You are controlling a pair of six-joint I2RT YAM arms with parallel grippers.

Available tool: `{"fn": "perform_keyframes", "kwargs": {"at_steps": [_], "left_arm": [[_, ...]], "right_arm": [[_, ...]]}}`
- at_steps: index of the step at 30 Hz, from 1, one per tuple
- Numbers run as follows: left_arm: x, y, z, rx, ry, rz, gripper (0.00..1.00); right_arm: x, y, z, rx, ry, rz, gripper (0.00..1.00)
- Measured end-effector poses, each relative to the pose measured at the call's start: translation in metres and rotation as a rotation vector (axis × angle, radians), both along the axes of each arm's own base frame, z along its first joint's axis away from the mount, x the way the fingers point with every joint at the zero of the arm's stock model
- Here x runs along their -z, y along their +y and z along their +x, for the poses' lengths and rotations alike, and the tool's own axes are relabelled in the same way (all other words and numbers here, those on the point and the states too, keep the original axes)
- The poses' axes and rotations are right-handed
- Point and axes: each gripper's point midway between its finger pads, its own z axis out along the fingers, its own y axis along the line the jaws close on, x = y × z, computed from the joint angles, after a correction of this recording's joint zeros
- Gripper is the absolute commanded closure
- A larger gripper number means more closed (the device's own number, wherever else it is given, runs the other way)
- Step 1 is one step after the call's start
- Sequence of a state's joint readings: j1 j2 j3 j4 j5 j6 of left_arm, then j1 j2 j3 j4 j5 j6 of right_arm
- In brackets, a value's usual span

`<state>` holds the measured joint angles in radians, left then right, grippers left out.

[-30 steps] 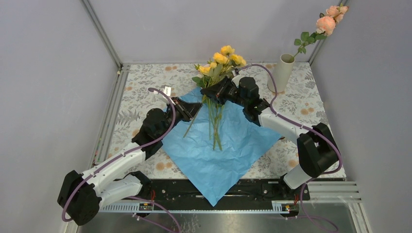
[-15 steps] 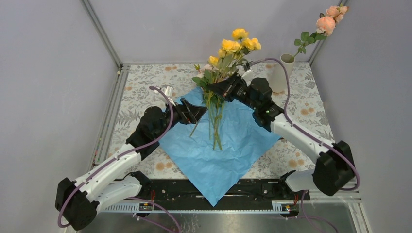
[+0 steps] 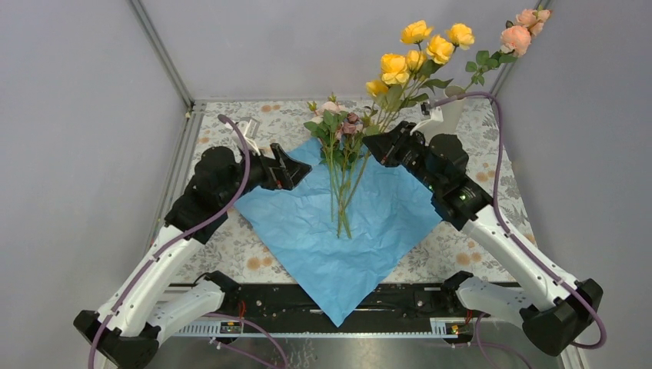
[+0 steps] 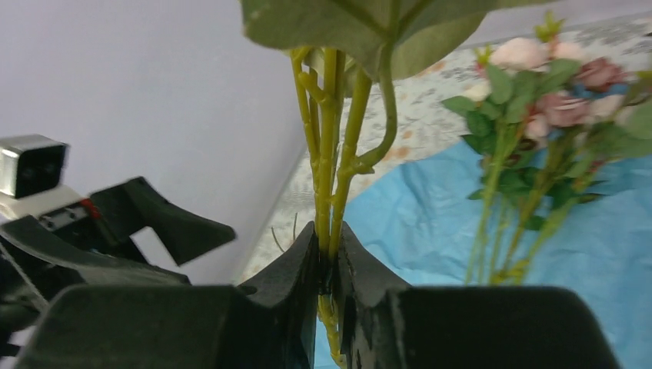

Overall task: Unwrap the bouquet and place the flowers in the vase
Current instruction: Insert the fake flower into the vase.

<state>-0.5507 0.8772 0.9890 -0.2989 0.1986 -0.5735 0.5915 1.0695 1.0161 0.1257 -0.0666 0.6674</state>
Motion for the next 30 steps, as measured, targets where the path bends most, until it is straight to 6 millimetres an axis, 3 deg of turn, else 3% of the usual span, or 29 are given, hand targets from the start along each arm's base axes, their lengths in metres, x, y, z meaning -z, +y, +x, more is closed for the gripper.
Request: {"fn": "perform_keyframes", "kwargs": {"at_steps": [8,13,20,30], "left_arm": [[0.027,0.059,0.013,-0.179,0.038,0.221,0.01],[0.029,0.093,0.015,-0.292,0.000,0.313,0.01],[0.060,0.117,0.022,-0.373,0.044,0.395,0.01],[0.070,0.129,0.021,-0.414,0.051,0.419,0.01]], "right_arm": [[0.018,-0.051,0.001,0.164,-0.091,-0.306,1.00],[0.015,-0.087,0.016,0.287,-0.155,-0.489,1.00],[-0.020,-0.165,0.056,0.555,-0.203,-0.530,1.00],[-0.078,-0.209,0.117,0.762,-0.349,-0.505,1.00]]}}
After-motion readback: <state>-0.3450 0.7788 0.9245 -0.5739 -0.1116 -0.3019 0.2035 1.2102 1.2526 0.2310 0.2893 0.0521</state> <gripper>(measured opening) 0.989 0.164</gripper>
